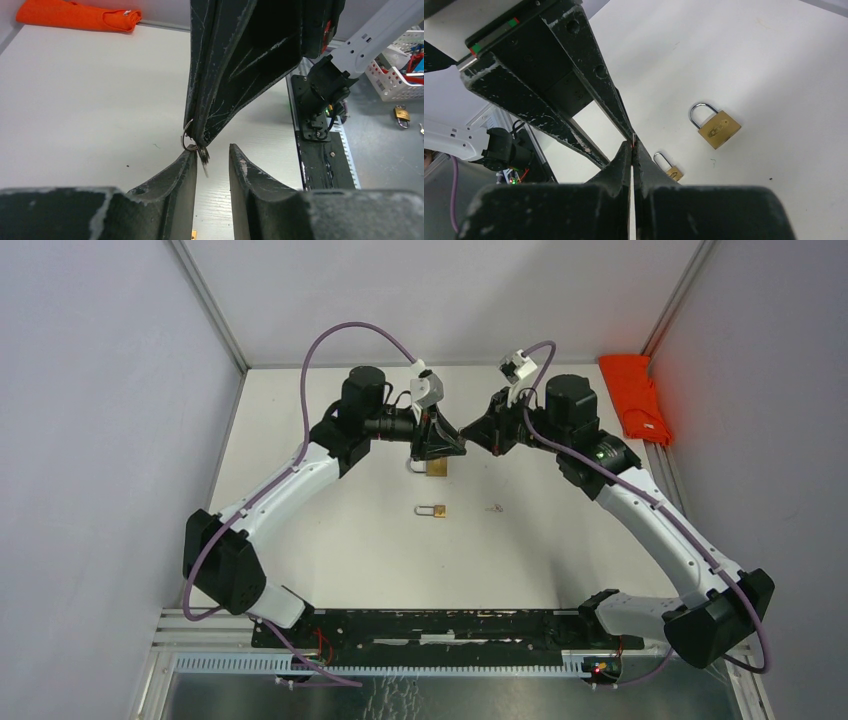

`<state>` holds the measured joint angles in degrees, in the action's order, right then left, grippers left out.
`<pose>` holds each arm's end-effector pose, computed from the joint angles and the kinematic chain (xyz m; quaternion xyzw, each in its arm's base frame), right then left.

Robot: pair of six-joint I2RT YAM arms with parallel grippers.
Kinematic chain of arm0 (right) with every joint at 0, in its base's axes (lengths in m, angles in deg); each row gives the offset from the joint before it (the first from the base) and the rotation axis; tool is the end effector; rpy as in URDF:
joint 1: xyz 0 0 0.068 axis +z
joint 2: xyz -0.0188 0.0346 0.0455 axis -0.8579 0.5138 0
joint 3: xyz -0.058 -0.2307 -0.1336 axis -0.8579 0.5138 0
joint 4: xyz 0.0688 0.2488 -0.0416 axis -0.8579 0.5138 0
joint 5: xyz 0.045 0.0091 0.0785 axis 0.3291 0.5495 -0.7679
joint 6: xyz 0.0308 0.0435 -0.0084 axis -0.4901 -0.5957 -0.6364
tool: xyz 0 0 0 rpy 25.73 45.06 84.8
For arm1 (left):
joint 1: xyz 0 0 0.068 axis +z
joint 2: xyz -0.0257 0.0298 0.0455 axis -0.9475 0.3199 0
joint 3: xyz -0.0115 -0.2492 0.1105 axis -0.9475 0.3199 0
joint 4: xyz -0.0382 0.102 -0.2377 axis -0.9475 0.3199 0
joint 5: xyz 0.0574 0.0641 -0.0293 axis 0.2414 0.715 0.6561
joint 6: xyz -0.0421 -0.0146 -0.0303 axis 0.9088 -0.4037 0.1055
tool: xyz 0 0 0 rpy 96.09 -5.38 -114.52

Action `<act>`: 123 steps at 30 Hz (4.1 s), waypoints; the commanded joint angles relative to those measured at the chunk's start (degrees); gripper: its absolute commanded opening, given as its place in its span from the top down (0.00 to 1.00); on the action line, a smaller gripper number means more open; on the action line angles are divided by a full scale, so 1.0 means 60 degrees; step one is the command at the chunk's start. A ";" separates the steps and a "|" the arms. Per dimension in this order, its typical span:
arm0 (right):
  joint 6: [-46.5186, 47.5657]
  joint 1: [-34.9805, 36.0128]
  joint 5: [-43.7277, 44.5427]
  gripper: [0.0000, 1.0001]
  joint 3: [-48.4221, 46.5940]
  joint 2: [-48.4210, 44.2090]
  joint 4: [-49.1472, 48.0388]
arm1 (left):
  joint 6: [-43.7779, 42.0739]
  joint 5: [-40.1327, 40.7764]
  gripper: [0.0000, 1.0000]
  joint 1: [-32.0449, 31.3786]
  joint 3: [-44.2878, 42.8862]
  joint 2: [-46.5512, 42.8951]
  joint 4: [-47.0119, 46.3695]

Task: Unlock with the key
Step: Pick up the key from the center of the board.

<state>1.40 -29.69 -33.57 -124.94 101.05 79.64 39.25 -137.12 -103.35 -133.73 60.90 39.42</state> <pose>0.2348 0.1509 0.3963 -0.2264 0.7556 0.4002 0.4665 0.2753 -0.2064 0.3619 0.5018 0.5700 -0.4743 0.4453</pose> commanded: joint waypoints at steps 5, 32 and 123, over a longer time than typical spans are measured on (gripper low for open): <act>-0.0023 0.0061 0.0062 1.00 -0.0656 -0.0115 -0.0427 | -0.0004 -0.0487 0.74 -0.0043 -0.0378 0.0253 -0.0003; 0.0654 0.0058 0.1153 1.00 0.0215 -0.0540 0.0354 | -0.0371 0.1249 0.89 -0.0041 -0.0495 -0.0241 0.0556; 0.0961 0.0063 0.0911 1.00 0.0595 -0.0272 0.0191 | -0.0208 0.2087 0.76 -0.0041 -0.1085 0.0082 0.1143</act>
<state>6.79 -29.45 -27.54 -121.66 101.27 82.09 39.10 -124.46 -103.35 -137.87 61.60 48.38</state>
